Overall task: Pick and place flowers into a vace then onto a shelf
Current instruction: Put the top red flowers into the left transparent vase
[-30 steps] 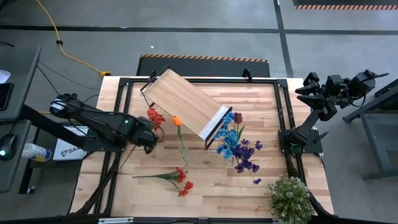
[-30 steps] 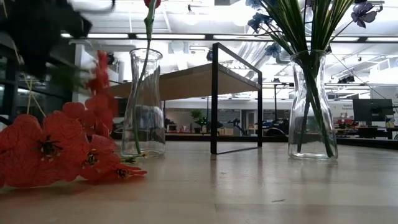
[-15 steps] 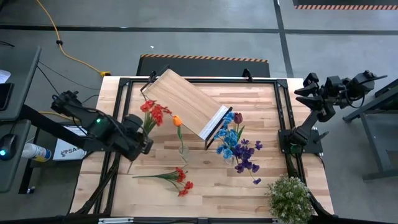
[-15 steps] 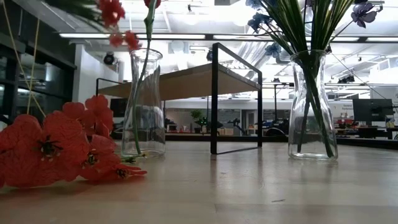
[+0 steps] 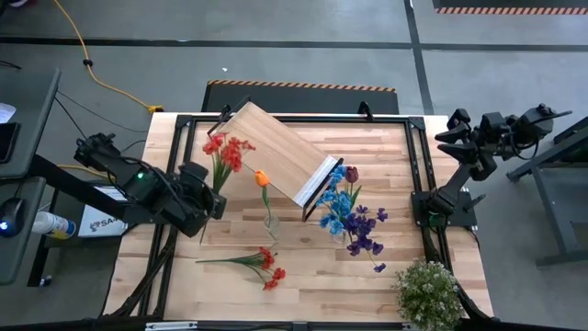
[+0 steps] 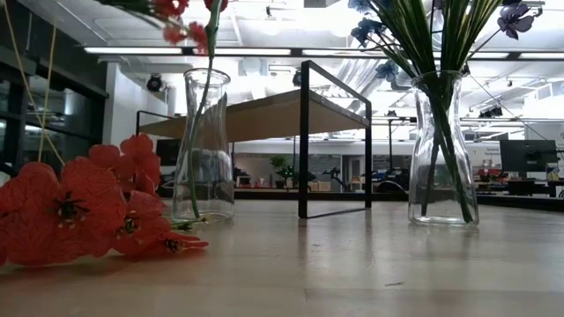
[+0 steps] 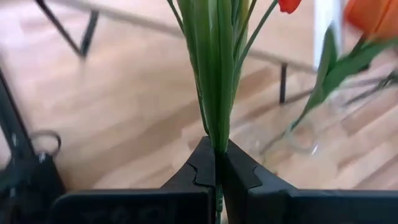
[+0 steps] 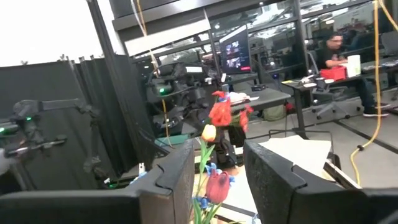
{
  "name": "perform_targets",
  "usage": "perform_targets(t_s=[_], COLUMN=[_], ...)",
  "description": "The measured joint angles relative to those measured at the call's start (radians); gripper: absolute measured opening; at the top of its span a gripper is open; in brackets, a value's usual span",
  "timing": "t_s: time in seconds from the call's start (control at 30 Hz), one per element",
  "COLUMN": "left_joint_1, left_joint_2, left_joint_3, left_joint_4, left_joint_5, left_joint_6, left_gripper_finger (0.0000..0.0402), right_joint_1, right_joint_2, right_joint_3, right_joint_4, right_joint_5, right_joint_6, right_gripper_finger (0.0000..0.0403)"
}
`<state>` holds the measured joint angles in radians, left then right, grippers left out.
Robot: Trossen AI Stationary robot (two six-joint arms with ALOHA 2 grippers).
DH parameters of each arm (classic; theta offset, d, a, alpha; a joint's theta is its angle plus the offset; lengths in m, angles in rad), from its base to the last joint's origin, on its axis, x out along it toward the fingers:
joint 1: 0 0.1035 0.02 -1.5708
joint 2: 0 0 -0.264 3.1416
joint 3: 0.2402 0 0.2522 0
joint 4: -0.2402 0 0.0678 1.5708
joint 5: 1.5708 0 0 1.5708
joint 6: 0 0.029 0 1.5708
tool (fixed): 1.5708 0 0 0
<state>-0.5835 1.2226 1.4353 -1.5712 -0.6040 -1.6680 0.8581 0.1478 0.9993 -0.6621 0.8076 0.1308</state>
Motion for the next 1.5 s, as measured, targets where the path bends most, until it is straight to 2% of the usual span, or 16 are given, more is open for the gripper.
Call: perform_targets(t_s=[0.17, 0.53, 0.67, 0.83, 1.03, 1.37, 1.5], left_joint_1=[0.000, 0.000, 0.000, -0.009, -0.102, -0.315, -0.341], left_joint_2=[-0.055, -0.159, -0.158, -0.132, -0.087, 0.037, 0.102], left_joint_3=[0.000, 0.000, 0.000, 0.000, 0.000, 0.000, 0.000], left_joint_4=[-0.001, -0.001, 0.003, 0.112, 0.274, 0.377, 0.383], left_joint_5=[-0.119, -0.508, -0.561, -0.606, -0.706, -0.948, -0.966], left_joint_6=[0.048, 0.096, 0.095, 0.161, 0.283, 0.303, 0.296], left_gripper_finger=[0.0038, 0.0038, 0.0038, 0.0038, 0.0038, 0.0038, 0.0038], right_joint_1=[0.000, 0.000, 0.000, 0.000, 0.000, 0.000, 0.000], right_joint_2=[0.000, 0.000, 0.000, 0.000, 0.000, 0.000, 0.000], right_joint_3=[0.000, 0.000, 0.000, 0.000, 0.000, 0.000, 0.000], right_joint_4=[0.000, 0.000, 0.000, 0.000, 0.000, -0.013, -0.013], right_joint_5=[-0.036, -0.040, -0.040, -0.040, -0.040, -0.031, -0.030], right_joint_6=[0.004, 0.029, 0.030, 0.027, 0.027, 0.019, 0.019], right_gripper_finger=[0.0130, 0.0129, 0.0130, 0.0129, 0.0131, 0.0130, 0.0130])
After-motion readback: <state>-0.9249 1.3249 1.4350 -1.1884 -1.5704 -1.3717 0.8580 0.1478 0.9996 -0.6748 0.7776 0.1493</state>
